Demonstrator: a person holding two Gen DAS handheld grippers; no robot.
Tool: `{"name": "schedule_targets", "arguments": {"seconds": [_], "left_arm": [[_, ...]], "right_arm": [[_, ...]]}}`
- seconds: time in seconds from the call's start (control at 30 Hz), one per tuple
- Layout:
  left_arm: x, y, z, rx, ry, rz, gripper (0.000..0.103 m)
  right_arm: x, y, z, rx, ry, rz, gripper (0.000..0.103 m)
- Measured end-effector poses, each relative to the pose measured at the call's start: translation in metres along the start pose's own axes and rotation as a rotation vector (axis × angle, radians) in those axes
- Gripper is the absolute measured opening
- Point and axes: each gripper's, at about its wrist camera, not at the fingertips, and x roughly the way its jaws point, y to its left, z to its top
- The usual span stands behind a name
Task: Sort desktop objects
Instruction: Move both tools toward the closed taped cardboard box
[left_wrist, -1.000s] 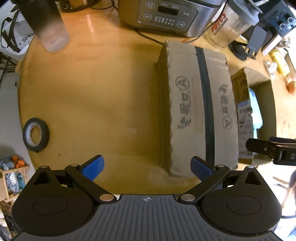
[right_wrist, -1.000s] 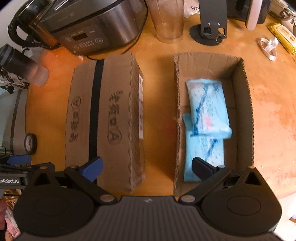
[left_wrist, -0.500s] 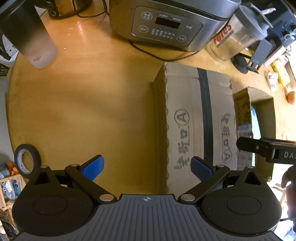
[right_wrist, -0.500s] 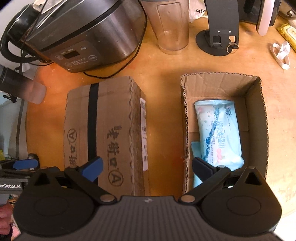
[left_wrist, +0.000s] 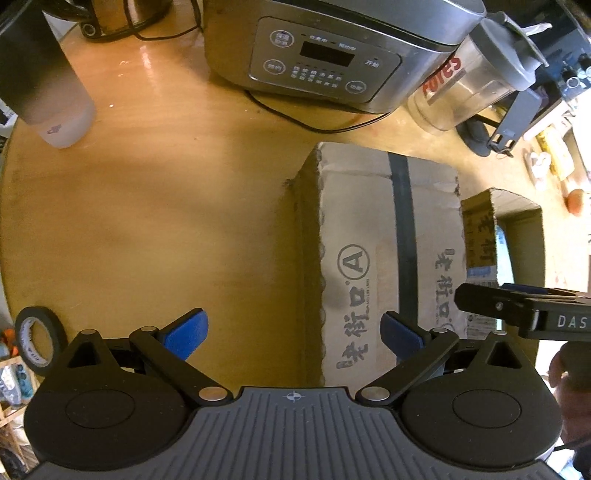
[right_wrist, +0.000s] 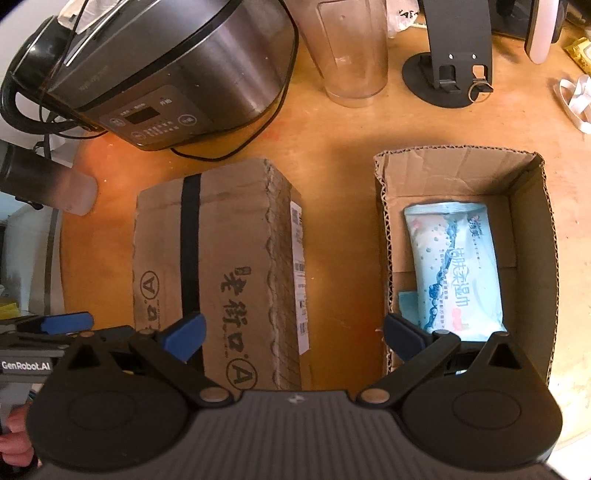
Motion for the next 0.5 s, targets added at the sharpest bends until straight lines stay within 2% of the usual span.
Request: {"name": "schedule_targets", "arguments": {"seconds": [0.27, 0.5], "left_arm": [[0.002, 0.008, -0.002, -0.017, -0.019, -0.099, 0.102], [0.012, 0.020, -0.001, -0.012, -0.026, -0.225, 0.102]], "right_arm": [[0.002, -0.003, 0.001, -0.009, -0.004, 0.068, 0.102], [0.009, -0.015, 0.003, -0.004, 0.005, 0.211, 0.096]]}}
